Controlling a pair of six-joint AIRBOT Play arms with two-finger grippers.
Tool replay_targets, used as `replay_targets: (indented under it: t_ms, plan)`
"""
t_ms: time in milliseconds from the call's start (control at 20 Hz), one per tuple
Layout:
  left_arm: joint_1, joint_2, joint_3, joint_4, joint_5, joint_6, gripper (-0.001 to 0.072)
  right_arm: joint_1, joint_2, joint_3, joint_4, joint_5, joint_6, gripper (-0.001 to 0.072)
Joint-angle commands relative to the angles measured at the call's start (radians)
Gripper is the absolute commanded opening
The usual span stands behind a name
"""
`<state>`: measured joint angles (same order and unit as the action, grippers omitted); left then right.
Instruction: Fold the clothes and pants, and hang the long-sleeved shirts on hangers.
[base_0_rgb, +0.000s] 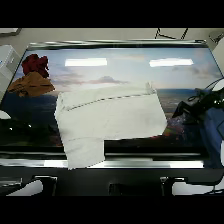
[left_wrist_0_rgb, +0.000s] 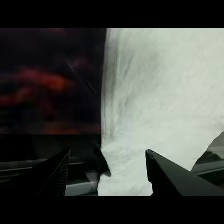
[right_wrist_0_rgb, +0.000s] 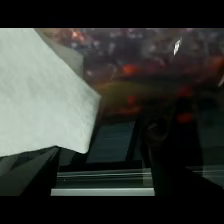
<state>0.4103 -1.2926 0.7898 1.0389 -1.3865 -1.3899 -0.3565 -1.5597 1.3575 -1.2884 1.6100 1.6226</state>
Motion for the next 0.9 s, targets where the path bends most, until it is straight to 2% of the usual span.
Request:
replay_targets:
  t_ms: [0, 250, 300, 350, 450, 500, 550, 600, 650, 700, 850]
  plan:
    - [0.005, 0.040, -0.203, -0.086, 0.098, 0.090, 0.0497, -0.006, 0.053, -0.161, -0.006, -0.024, -0.042, 0.0657]
    - [-0.010, 0.020, -0.227, -0.161, 0.184, 0.101, 0.0490, -0.006, 0.053, -0.165, 0.022, -0.057, -0.042, 0.0649]
    - [-0.019, 0.017, -0.227, -0.170, 0.200, 0.101, 0.0475, -0.006, 0.053, -0.165, 0.025, -0.060, -0.042, 0.0648]
    - [-0.029, 0.016, -0.227, -0.175, 0.225, 0.100, 0.0418, -0.006, 0.050, -0.166, 0.029, -0.066, -0.042, 0.0648]
    - [-0.053, 0.015, -0.227, -0.176, 0.275, 0.083, 0.0417, -0.006, 0.048, -0.190, 0.058, -0.089, -0.041, 0.0650]
    - [-0.065, 0.013, -0.227, -0.176, 0.291, 0.077, 0.0383, -0.006, 0.048, -0.210, 0.064, -0.108, -0.041, 0.0653]
    - [-0.079, 0.008, -0.227, -0.176, 0.294, 0.072, 0.0309, -0.006, 0.048, -0.231, 0.075, -0.131, -0.042, 0.0676]
    - [-0.094, 0.003, -0.227, -0.176, 0.296, 0.066, 0.0220, -0.006, 0.048, -0.254, 0.085, -0.160, -0.041, 0.0676]
    - [-0.104, 0.002, -0.227, -0.176, 0.296, 0.066, 0.0076, -0.006, 0.048, -0.275, 0.109, -0.188, -0.042, 0.0673]
    - [-0.107, 0.005, -0.227, -0.176, 0.296, 0.067, 0.0026, -0.006, 0.048, -0.294, 0.138, -0.213, -0.042, 0.0671]
    - [-0.103, 0.016, -0.226, -0.176, 0.286, 0.067, 0.0026, -0.005, 0.048, -0.356, 0.206, -0.288, -0.057, 0.0665]
